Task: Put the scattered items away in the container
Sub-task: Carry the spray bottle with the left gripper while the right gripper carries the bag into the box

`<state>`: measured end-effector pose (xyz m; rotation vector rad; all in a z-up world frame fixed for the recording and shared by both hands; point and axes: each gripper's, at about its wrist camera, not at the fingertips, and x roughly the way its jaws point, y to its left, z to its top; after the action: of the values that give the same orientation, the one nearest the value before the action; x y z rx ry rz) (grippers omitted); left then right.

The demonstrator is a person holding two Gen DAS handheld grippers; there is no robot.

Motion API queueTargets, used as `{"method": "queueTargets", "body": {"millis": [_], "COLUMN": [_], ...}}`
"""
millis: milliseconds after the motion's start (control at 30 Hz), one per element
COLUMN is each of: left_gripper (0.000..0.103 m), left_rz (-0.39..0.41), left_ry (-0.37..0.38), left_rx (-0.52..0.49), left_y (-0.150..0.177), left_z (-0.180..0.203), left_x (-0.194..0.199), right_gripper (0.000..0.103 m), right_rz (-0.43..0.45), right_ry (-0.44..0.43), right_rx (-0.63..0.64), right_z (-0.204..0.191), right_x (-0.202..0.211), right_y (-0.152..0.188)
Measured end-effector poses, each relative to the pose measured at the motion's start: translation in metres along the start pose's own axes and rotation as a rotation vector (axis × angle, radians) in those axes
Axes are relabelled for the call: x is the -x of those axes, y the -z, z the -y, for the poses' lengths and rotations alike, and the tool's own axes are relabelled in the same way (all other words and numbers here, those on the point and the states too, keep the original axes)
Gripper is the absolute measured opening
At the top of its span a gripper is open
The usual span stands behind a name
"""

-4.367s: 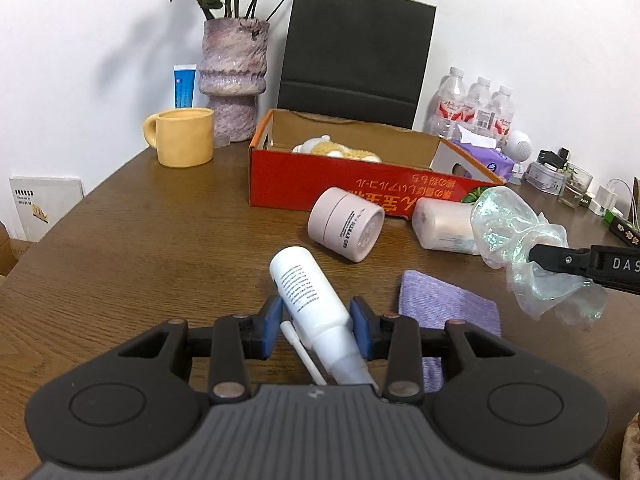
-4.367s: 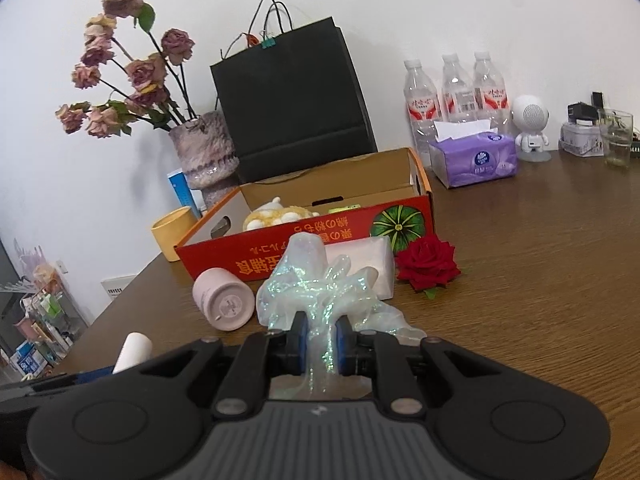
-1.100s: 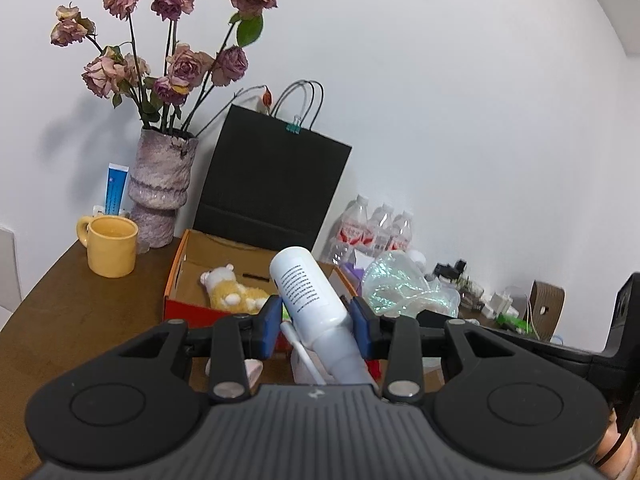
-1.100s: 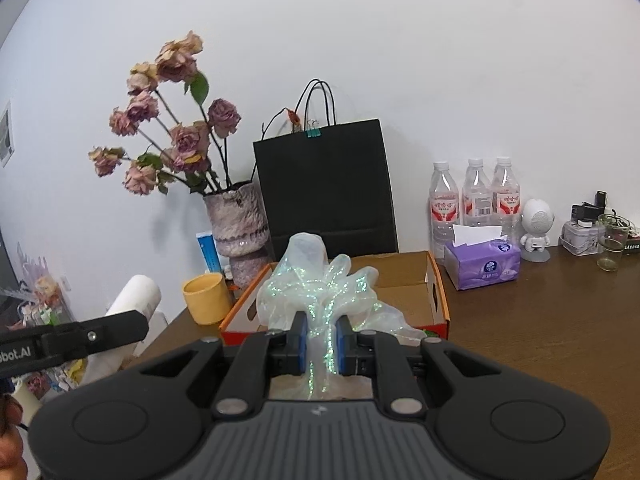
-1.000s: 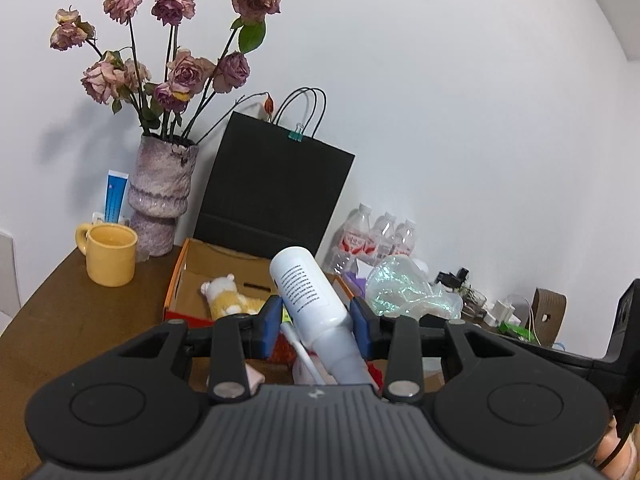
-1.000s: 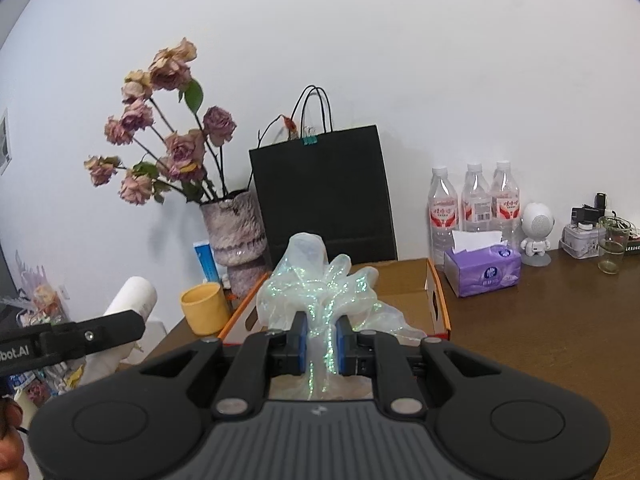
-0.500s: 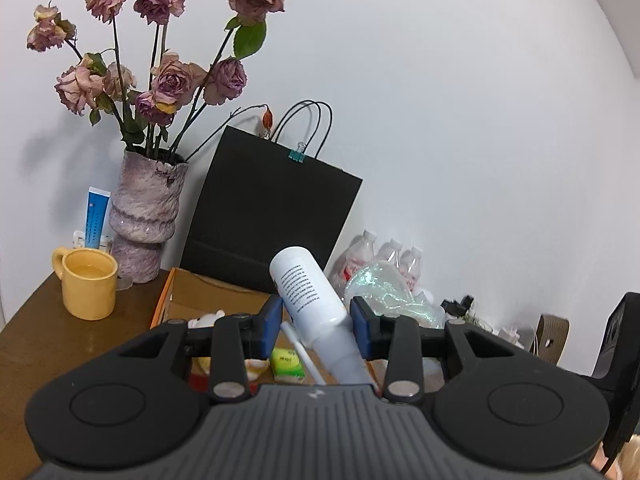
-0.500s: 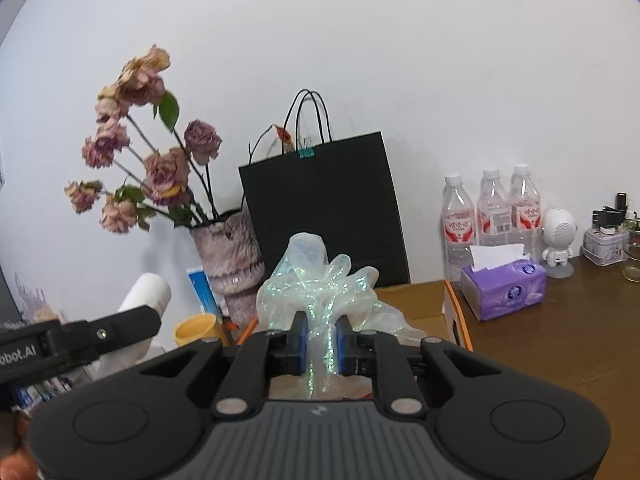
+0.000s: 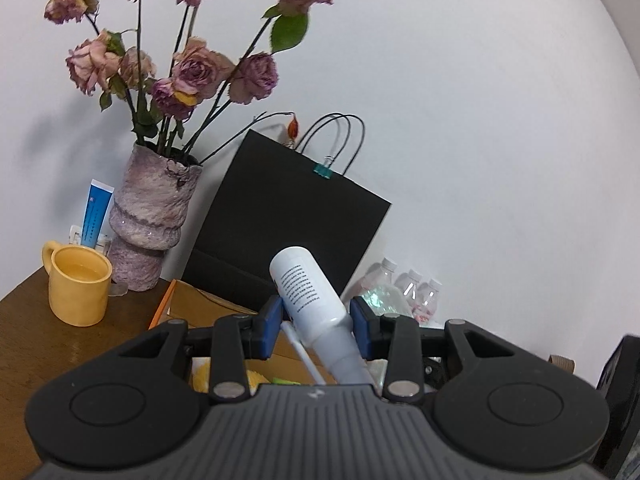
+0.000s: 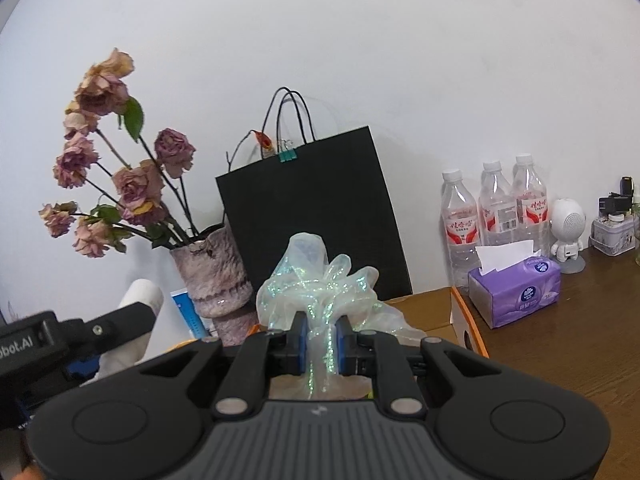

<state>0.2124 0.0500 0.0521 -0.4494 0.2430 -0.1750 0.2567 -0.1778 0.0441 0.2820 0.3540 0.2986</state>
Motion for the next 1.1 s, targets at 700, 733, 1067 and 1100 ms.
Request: {"method": "queueTargets", "body": {"millis": [700, 733, 1067, 1100], "left_gripper": [0.038, 0.038, 0.038, 0.038], "left_rz": [-0.126, -0.133, -0.226, -0.232], "left_ry": [-0.069, -0.076, -0.127, -0.134], "left_rx": [0.001, -0.006, -0.002, -0.001], "left_y": [0.021, 0.023, 0.04, 0.041], "left_z": [-0.033, -0.034, -0.048, -0.049], "left_x": [-0.079, -0.082, -0.112, -0.114], "right_gripper": [0.012, 0.012, 0.012, 0.012], "right_rz": [-0.091, -0.097, -0.172, -0.18], "right_ry": [0.029, 0.034, 0.068, 0.074], "right_rx": [0.019, 0.017, -0.007, -0.009], "right_z": [0.03, 0.031, 0.045, 0.047], "right_x": [-0.074, -0.077, -0.103, -0.106], "right_y": [0.009, 0.01, 0.024, 0.026]}}
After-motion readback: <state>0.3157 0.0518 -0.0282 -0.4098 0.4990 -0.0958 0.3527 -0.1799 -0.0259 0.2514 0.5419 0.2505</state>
